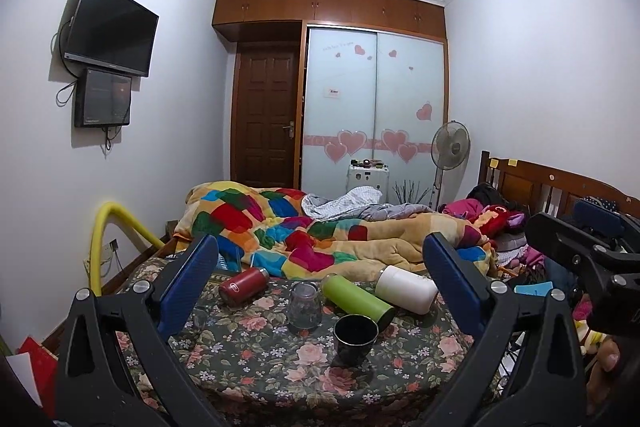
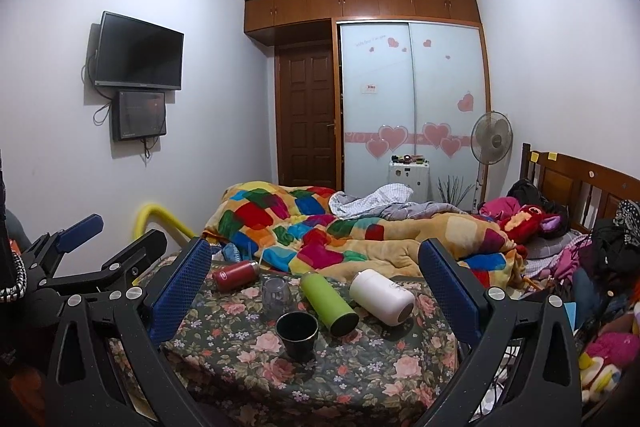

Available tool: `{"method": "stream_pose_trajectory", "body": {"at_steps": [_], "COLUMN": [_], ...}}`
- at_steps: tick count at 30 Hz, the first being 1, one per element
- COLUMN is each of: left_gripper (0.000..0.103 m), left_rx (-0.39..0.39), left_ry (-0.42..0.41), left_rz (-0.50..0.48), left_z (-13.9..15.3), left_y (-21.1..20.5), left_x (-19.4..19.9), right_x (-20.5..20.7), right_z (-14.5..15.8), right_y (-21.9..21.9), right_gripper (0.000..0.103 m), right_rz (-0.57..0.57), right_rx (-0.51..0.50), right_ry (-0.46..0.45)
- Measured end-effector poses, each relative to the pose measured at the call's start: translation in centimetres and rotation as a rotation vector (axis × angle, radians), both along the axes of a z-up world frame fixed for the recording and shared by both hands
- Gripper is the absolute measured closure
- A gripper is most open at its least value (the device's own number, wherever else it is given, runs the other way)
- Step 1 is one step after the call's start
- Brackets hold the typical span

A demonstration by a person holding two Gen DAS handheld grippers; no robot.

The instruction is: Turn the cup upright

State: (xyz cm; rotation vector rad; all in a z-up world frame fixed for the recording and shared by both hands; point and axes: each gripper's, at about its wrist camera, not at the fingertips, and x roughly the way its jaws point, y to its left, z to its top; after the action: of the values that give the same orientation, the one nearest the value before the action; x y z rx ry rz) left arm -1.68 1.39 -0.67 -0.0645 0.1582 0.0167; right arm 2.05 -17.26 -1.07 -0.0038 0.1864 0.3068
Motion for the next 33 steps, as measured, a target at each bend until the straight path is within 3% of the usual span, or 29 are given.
{"method": "stream_pose_trajectory", "body": {"at_steps": [33], "left_gripper": [0.000], "left_rx": [0.009], "left_ry": [0.006], "left_rz": [-0.045], "left_z": [-0.14], "left_y": [-0.39], "left_x": [0.29], "right_x": [-0.11], "right_z": [-0.28], "right_y": [-0.38], "right_gripper": [0.000], "right_rz": [-0.005], "right_rx": [-0.001], "right_ry": [0.005]}}
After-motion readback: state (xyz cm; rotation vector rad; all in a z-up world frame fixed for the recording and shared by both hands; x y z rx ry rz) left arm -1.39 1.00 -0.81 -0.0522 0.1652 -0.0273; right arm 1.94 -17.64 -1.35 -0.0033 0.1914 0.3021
